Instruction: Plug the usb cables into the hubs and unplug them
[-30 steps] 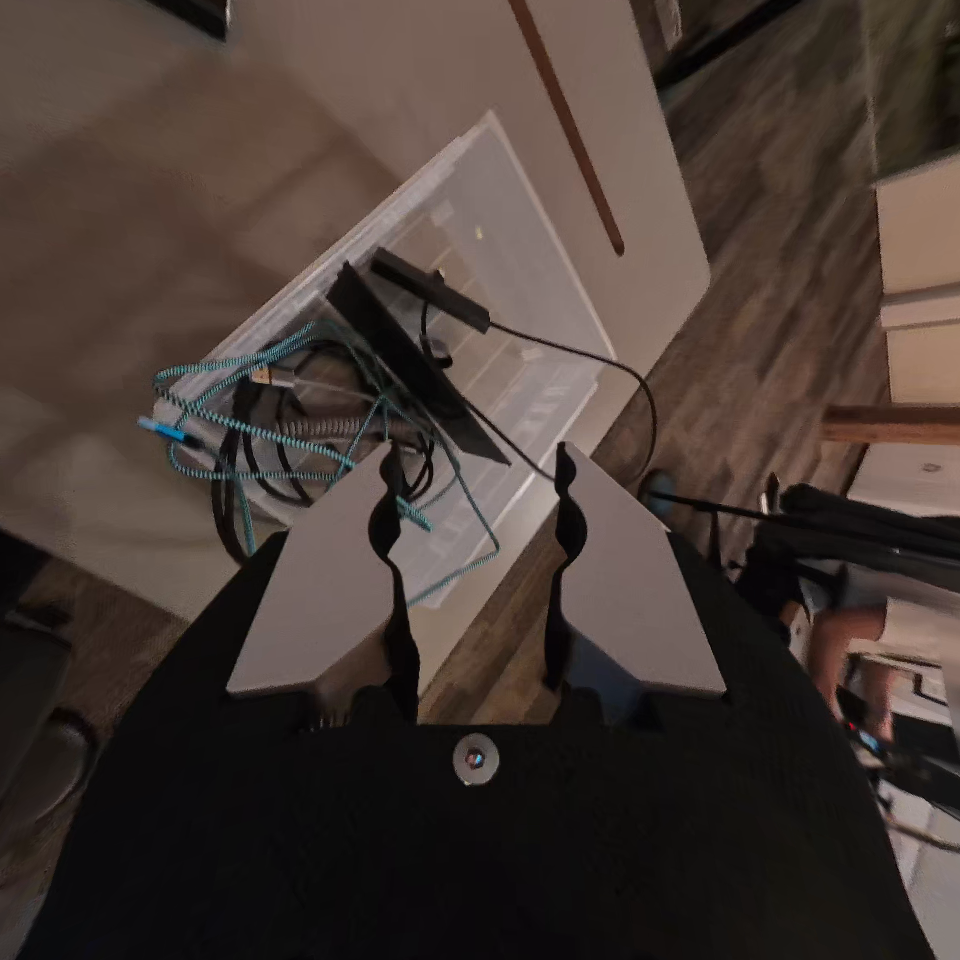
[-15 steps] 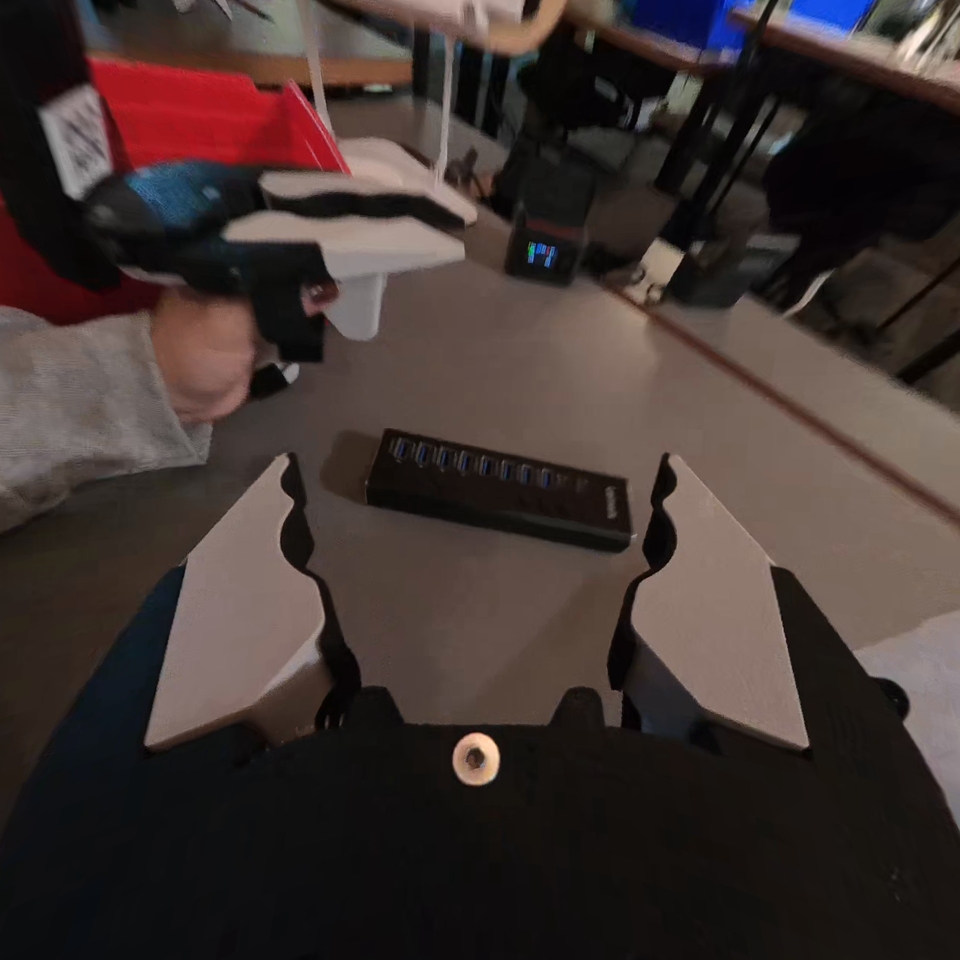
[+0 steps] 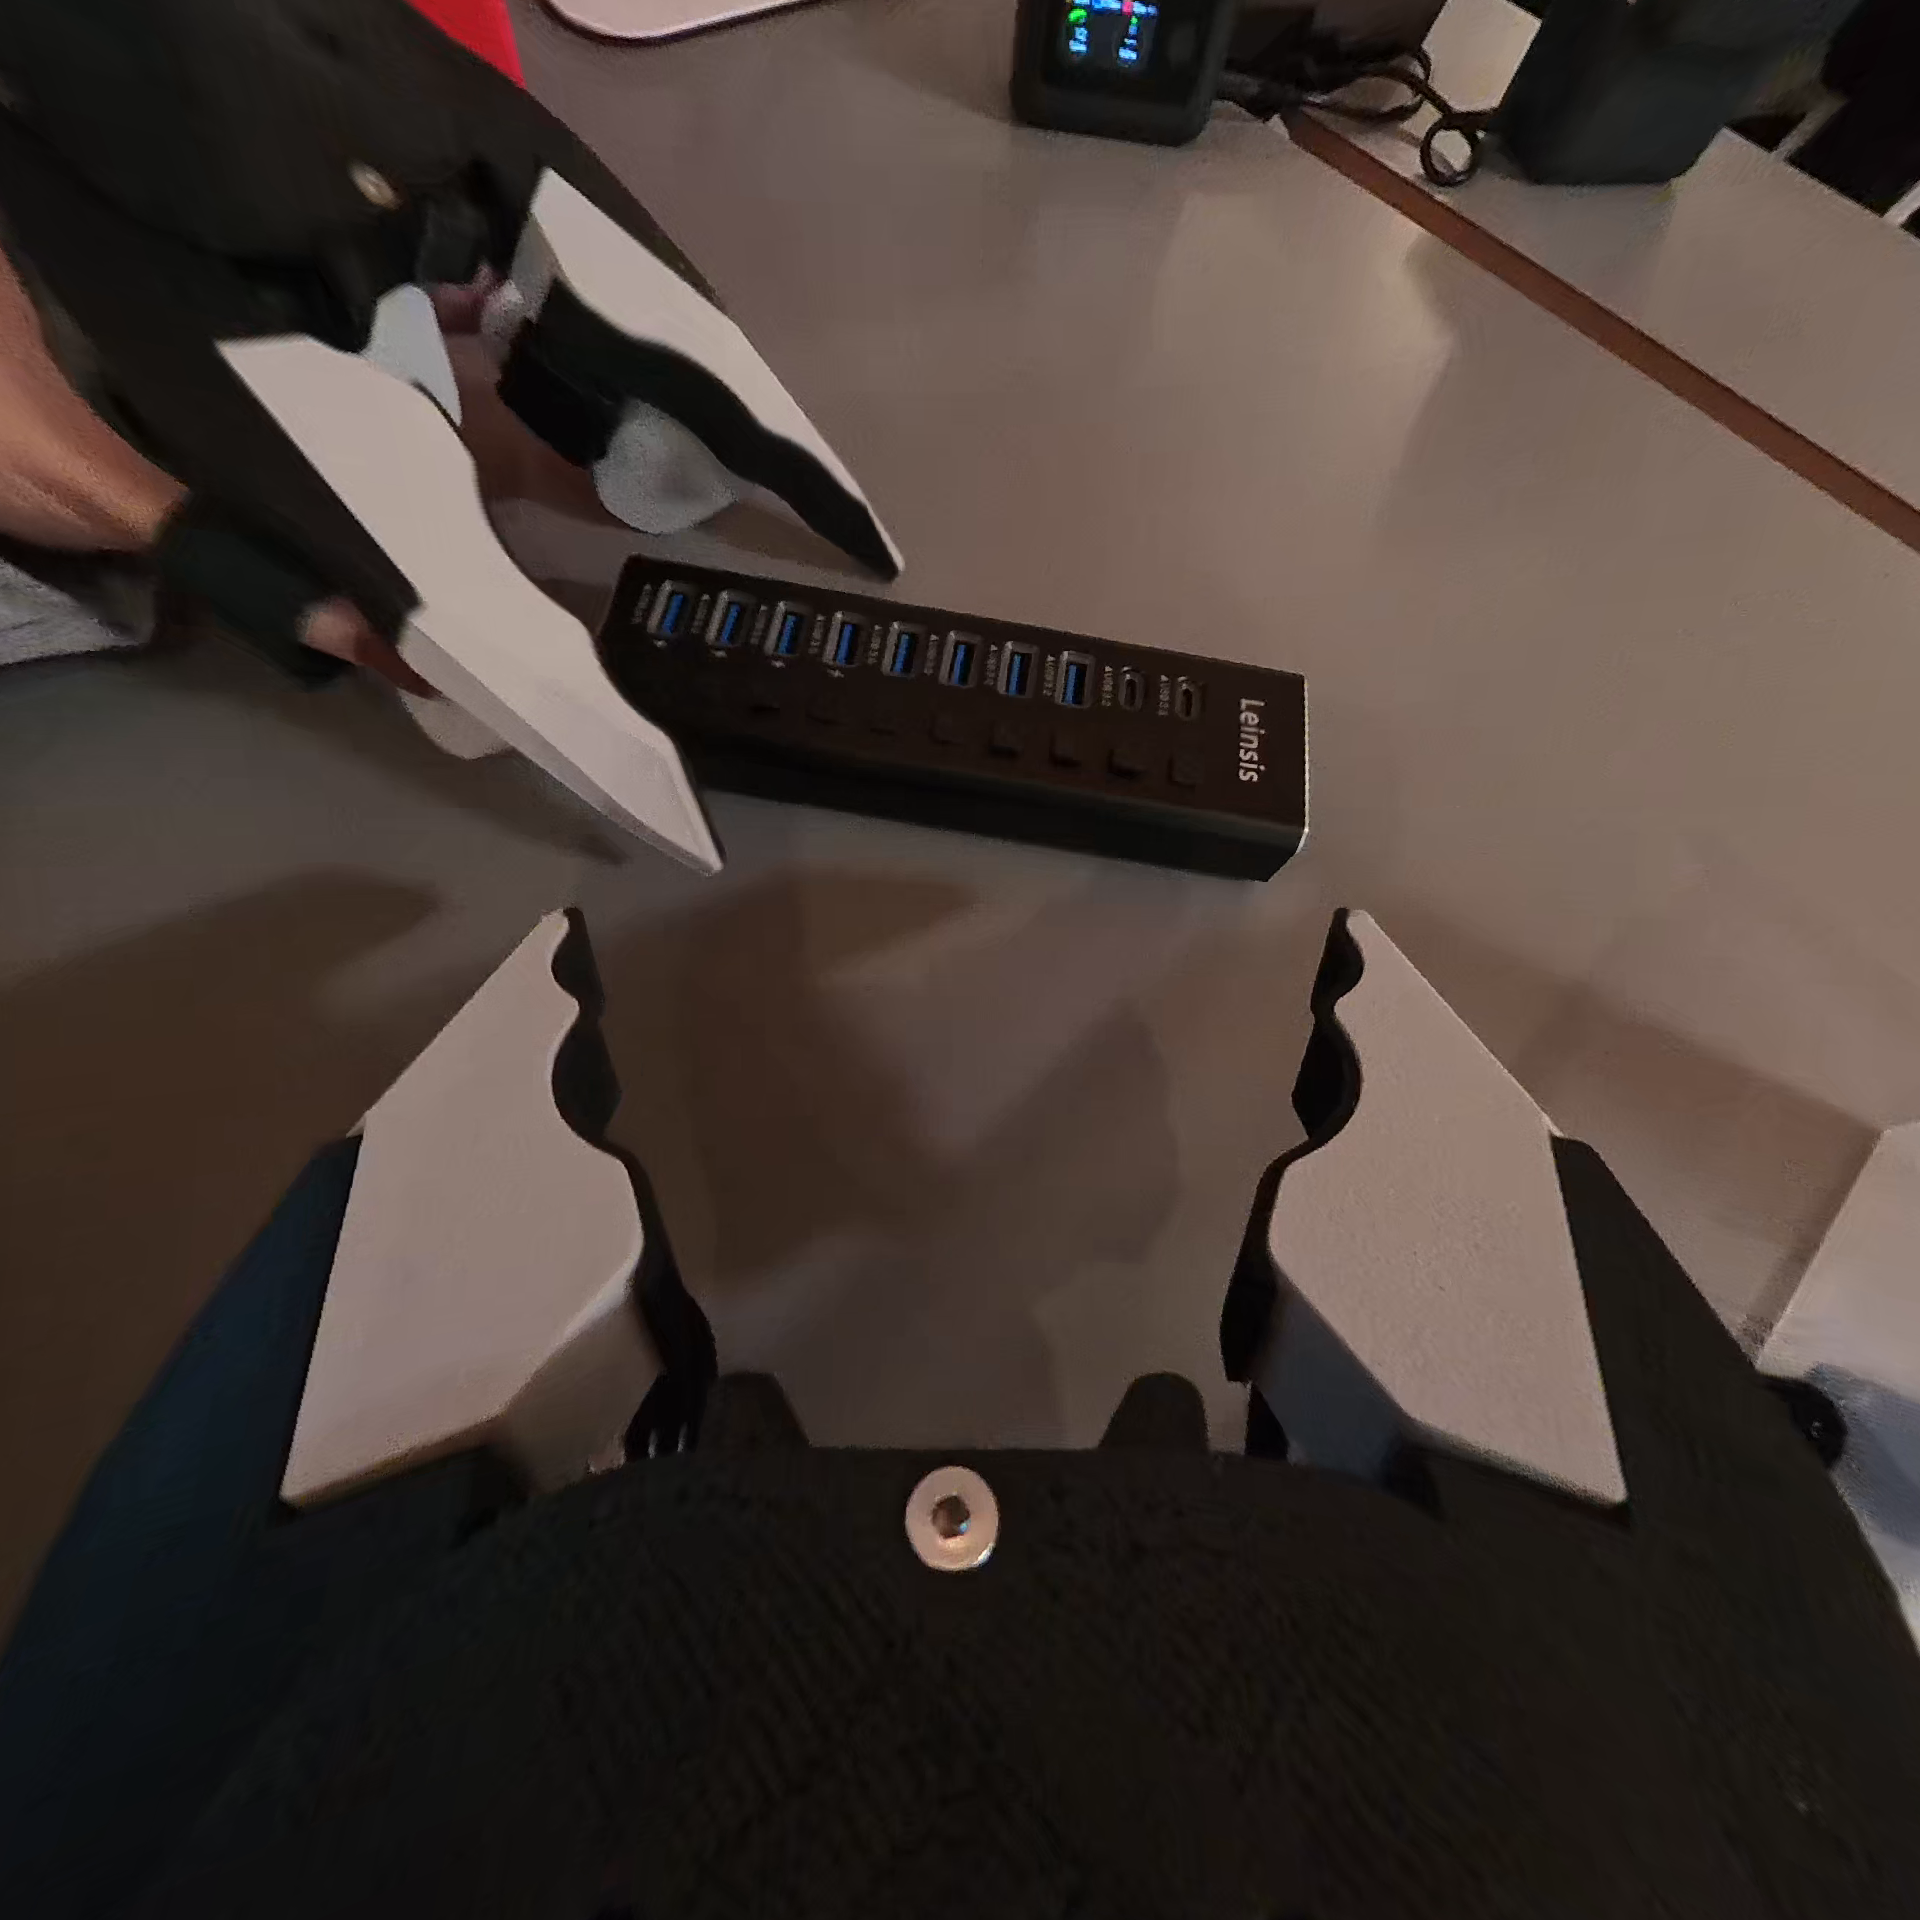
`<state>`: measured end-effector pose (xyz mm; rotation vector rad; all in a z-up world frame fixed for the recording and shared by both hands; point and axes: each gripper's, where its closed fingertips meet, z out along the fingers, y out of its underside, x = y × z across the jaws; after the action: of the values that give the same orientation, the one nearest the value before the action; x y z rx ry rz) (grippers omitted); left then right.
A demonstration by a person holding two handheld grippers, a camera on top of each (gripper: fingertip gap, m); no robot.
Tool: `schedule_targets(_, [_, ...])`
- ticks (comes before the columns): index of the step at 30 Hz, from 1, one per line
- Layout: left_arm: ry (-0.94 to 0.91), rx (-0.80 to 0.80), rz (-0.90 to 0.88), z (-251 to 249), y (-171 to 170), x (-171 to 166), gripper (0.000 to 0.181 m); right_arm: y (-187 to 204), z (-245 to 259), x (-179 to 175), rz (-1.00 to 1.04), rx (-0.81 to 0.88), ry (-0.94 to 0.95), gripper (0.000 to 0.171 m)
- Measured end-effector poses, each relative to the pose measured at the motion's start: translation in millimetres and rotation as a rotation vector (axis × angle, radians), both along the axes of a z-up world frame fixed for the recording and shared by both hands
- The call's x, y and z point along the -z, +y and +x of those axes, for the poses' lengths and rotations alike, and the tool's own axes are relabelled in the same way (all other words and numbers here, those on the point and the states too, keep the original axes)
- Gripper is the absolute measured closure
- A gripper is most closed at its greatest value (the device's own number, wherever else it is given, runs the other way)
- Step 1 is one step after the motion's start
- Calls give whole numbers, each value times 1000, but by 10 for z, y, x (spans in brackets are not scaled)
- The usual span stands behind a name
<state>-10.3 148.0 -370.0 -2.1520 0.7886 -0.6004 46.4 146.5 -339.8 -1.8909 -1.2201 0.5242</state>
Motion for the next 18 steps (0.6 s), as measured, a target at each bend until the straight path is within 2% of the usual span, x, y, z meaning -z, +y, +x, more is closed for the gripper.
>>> schedule_targets(1, [43, -4, 17, 2, 0, 32, 83, -26, 12, -12, 10, -5, 1, 38])
schedule_targets(3, [81, -20, 42, 28, -1, 49, 101, -85, 14, -33, 31, -19, 14, 40])
schedule_targets(6, [151, -23, 74, 41, -1, 78, 107, -144, -1, -35, 49, -28, 34, 43])
schedule_targets(10, [149, -27, 68, 43, -11, 78, 113, -200, -7, -14, 65, -57, 6, 47])
schedule_targets(11, [148, -26, 66, 25, -6, 76, 121, -214, 7, -11, 68, -67, -27, 48])
schedule_targets(14, [153, 46, 111, 54, -18, 63, 121, -251, 53, -47, 99, -136, -156, 61])
schedule_targets(18, [295, 235, 354, 138, -79, -27, 123, -154, 143, -161, 172, -250, -382, 63])
